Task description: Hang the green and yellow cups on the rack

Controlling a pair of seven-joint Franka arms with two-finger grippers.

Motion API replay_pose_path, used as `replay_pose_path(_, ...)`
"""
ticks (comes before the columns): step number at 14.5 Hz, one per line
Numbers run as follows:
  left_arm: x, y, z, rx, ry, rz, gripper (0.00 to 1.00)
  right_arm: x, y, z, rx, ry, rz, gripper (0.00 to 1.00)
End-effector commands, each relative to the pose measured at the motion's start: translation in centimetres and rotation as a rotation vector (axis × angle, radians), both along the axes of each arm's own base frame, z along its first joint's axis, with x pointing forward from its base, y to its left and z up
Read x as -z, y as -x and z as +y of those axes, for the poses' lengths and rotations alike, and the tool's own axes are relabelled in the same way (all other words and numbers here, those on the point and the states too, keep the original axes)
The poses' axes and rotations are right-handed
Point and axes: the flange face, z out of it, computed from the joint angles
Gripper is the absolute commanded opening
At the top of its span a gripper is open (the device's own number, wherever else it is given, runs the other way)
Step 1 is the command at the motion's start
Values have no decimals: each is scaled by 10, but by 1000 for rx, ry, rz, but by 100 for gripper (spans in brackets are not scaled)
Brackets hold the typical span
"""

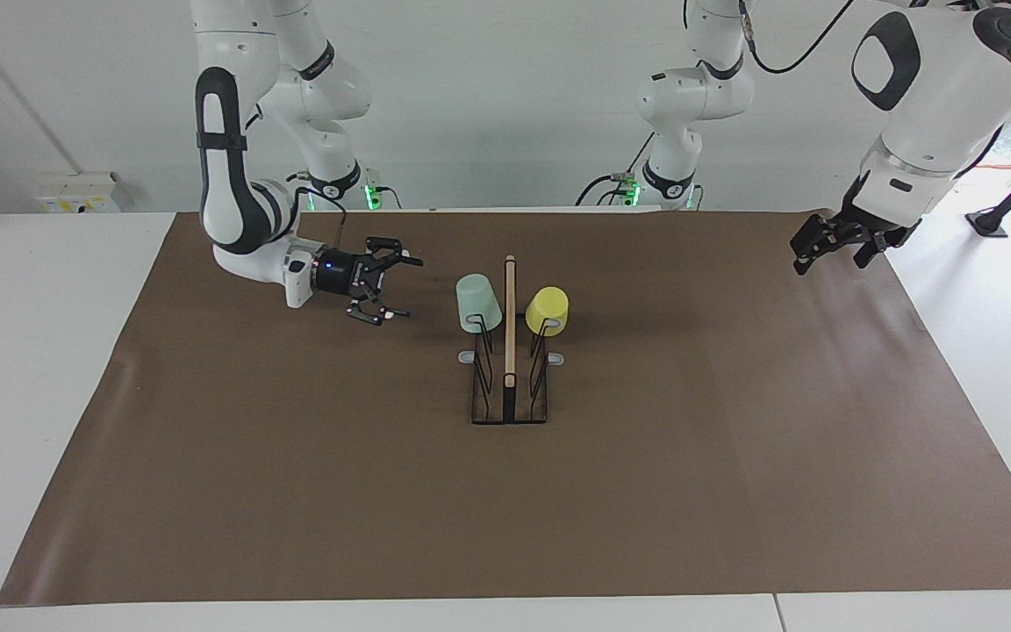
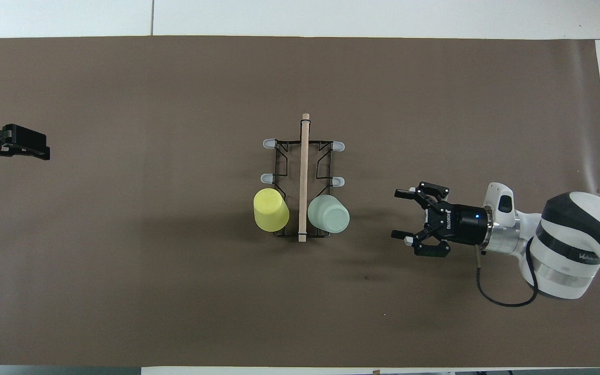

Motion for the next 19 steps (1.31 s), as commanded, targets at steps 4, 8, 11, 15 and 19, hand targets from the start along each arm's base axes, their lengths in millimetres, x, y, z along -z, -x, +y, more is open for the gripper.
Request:
replay_pose_path(4, 0, 7, 2, -14, 2, 2, 100, -92, -63, -57, -119, 338, 123, 100)
replay_pose_path(8, 0, 7, 1, -15, 4, 2, 100, -124, -87, -78, -5, 607, 333, 100)
replay_pose_path(11, 0, 7, 1, -15, 4, 2, 100, -155, -105, -76, 1, 847, 383, 100)
replay_pose_path(15, 0, 7, 1, -15, 4, 2, 100, -192, -91, -66, 134, 1002, 574, 100)
replay_pose_path(19, 0, 7, 2, -14, 2, 2, 100, -278, -94, -54, 315, 1199, 737, 100)
